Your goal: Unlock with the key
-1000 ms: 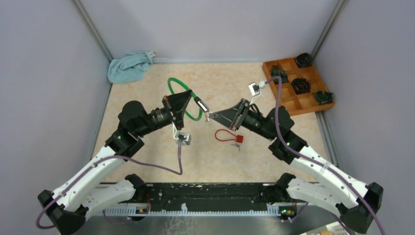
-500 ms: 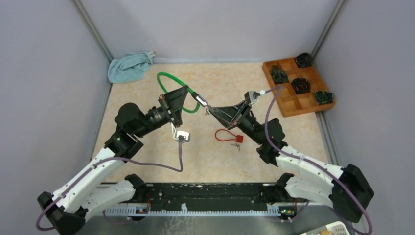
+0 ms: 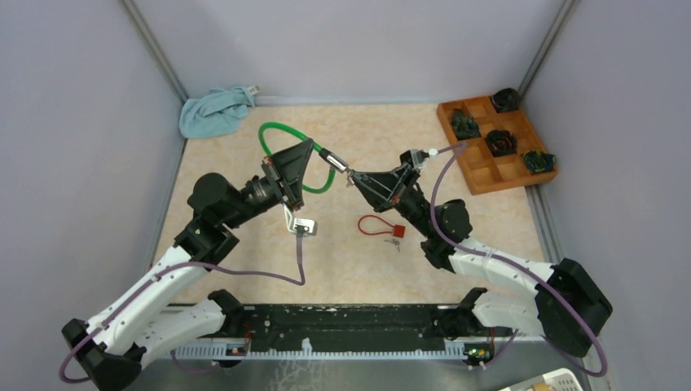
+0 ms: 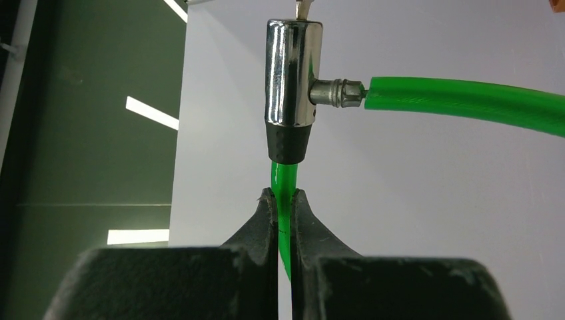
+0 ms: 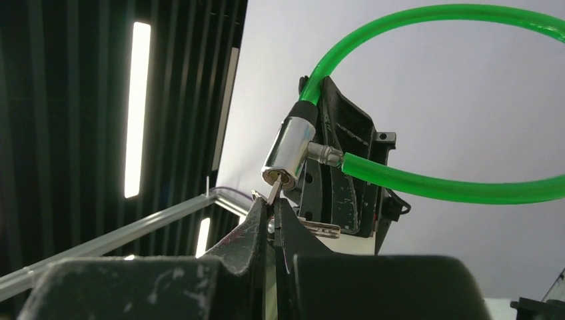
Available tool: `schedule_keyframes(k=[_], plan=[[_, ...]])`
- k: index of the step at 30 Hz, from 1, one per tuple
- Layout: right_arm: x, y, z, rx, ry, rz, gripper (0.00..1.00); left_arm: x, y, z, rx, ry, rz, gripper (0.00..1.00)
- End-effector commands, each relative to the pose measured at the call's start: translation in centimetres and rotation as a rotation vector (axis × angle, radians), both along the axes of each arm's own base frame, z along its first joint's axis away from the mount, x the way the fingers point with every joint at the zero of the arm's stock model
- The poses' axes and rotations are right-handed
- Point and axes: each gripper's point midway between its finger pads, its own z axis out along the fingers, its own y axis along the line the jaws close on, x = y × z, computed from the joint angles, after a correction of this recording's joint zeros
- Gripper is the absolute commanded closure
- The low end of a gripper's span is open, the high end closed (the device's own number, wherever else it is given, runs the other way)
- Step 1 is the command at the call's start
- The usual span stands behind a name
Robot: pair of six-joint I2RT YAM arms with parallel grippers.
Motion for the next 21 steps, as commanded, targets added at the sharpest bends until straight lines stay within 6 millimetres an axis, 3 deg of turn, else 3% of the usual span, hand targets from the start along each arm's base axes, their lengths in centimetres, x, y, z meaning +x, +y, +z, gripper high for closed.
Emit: schedule_keyframes(k=[1,10,13,21], plan=[[-0.7,-1.8,2.3,0.086,-0.044,-0.019,0.93,-1.7,-1.4,1.3,-0.023,-0.014,-0.104,1.0],[-1.2,-2.6,2.1,0.093,-0.07,-0.023,0.48,-0.9,-1.3,2.5,-0.061,0.012,-0.081,1.0],[-1.6,-3.0,2.0,0.061,-0.104,-0.043,0.38,-0.9,-1.0,2.8,-0.069,0.015,-0.074,1.0],[-0.8,-4.4,-1.4,-0.224,-0.169,-0.192,0.32,-0.5,-0.8,4.3,-0.119,0.06,-0.067,1.0]])
